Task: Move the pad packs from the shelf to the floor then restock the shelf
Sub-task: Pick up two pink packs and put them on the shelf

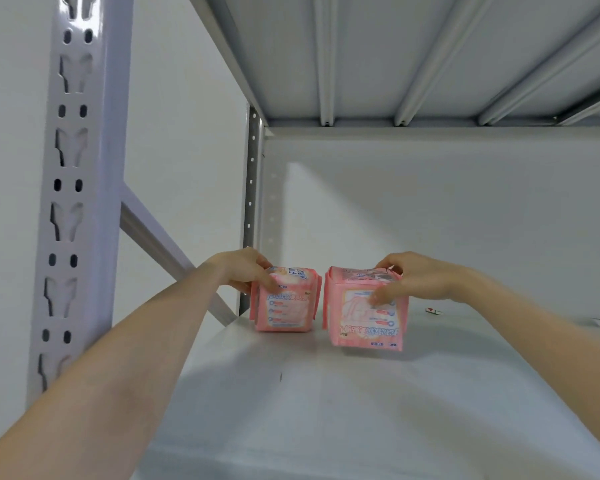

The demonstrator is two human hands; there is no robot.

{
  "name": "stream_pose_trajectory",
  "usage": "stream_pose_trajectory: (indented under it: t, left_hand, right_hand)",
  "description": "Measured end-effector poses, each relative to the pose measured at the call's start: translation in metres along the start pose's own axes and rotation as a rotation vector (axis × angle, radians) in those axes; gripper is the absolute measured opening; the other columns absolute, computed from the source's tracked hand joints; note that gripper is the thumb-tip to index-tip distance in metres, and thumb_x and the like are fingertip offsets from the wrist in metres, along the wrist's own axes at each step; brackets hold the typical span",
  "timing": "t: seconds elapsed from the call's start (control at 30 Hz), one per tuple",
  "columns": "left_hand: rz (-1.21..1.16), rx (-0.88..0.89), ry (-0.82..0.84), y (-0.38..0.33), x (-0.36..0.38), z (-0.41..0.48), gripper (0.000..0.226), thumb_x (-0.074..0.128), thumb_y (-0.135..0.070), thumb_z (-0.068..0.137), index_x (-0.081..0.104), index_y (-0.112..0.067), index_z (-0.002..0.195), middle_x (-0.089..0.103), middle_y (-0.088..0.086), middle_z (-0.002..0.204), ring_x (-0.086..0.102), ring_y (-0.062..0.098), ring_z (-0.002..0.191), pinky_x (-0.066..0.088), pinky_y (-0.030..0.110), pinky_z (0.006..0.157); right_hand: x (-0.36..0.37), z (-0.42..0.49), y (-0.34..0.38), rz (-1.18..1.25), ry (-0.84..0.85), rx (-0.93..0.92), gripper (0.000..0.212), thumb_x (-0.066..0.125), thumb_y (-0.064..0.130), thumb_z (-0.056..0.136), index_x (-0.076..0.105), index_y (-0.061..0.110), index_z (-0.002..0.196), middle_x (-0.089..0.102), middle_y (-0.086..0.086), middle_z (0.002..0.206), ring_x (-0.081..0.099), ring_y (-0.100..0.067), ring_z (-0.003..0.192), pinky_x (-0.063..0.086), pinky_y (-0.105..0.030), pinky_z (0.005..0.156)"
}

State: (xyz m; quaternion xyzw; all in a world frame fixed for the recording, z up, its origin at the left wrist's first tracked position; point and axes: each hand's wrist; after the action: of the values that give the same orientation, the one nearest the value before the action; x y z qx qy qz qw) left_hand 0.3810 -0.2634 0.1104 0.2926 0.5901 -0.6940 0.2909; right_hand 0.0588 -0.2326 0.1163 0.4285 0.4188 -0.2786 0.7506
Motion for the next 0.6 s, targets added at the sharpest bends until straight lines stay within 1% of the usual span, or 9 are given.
stream_pose_trajectory:
  t: [0.07,0.17,0.33,0.4,0.47,0.5,0.57,0.6]
  left_hand:
    - [-0.01,-0.009,0.003,0.005,0.0,0.003,0.049,0.085,-0.021,0.068,0.067,-0.015,0.114,0.075,0.0,0.097,0.072,0.014,0.092,0.057,0.03,0.086]
    - [-0.023,-0.014,-0.039,0.014,-0.001,0.006,0.048,0.084,-0.021,0.069,0.067,-0.016,0.114,0.075,0.001,0.099,0.071,0.013,0.092,0.057,0.028,0.083]
    - [-0.05,-0.024,-0.113,0.023,0.007,0.002,0.043,0.081,-0.023,0.075,0.065,-0.009,0.113,0.072,0.005,0.107,0.069,0.019,0.099,0.056,0.035,0.089]
    - [-0.083,-0.017,-0.142,0.028,0.011,-0.001,0.04,0.08,-0.022,0.076,0.061,-0.01,0.11,0.068,0.006,0.112,0.069,0.019,0.096,0.057,0.032,0.083]
    - [-0.109,-0.022,-0.165,0.031,0.015,-0.009,0.03,0.079,-0.019,0.077,0.059,-0.018,0.1,0.066,0.006,0.109,0.067,0.016,0.086,0.058,0.029,0.074]
    - [-0.102,-0.032,-0.168,0.032,0.017,-0.013,0.029,0.079,-0.018,0.078,0.059,-0.018,0.099,0.066,0.007,0.108,0.066,0.017,0.086,0.058,0.031,0.076]
    - [-0.08,-0.064,-0.133,0.031,0.02,-0.025,0.036,0.079,-0.017,0.077,0.061,-0.015,0.109,0.066,0.007,0.109,0.065,0.021,0.097,0.057,0.036,0.086]
    - [-0.08,-0.085,-0.103,0.03,0.021,-0.032,0.039,0.08,-0.016,0.075,0.06,-0.015,0.108,0.066,0.006,0.111,0.064,0.021,0.103,0.055,0.037,0.091]
  right_hand:
    - [0.006,0.009,0.001,-0.011,0.024,-0.003,0.053,0.083,0.044,0.067,0.058,0.023,0.109,0.062,0.007,0.108,0.06,-0.011,0.1,0.049,-0.035,0.092]
    - [0.014,0.019,0.001,-0.022,0.056,0.0,0.055,0.082,0.045,0.068,0.057,0.022,0.111,0.061,0.008,0.109,0.06,-0.01,0.1,0.049,-0.035,0.094]
    - [0.023,0.024,-0.002,-0.016,0.093,0.019,0.055,0.081,0.045,0.069,0.057,0.021,0.111,0.062,0.005,0.108,0.061,-0.013,0.1,0.05,-0.037,0.094]
    - [0.026,0.022,-0.003,0.013,0.1,0.027,0.055,0.081,0.044,0.069,0.056,0.02,0.112,0.064,0.002,0.109,0.063,-0.016,0.101,0.051,-0.04,0.094]
    - [0.028,0.02,-0.002,0.043,0.101,0.034,0.055,0.081,0.043,0.069,0.057,0.02,0.112,0.064,-0.001,0.112,0.063,-0.02,0.104,0.051,-0.043,0.095]
    - [0.028,0.018,-0.001,0.06,0.103,0.037,0.055,0.081,0.042,0.069,0.057,0.02,0.114,0.064,-0.001,0.112,0.063,-0.019,0.104,0.052,-0.043,0.095]
    - [0.03,0.015,0.003,0.098,0.11,0.042,0.06,0.08,0.039,0.071,0.054,0.016,0.121,0.062,0.0,0.113,0.063,-0.017,0.103,0.053,-0.041,0.093]
    - [0.031,0.014,0.006,0.121,0.117,0.047,0.064,0.08,0.037,0.073,0.05,0.014,0.125,0.061,0.0,0.114,0.064,-0.018,0.102,0.055,-0.04,0.091]
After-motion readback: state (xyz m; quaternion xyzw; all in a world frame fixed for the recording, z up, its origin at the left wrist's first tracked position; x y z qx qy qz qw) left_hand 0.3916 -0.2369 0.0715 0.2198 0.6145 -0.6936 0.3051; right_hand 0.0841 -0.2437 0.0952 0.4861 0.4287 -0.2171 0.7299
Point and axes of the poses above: each hand's wrist, its own z-axis towards the middle knuckle, its own x-axis out of the palm, y = z × x
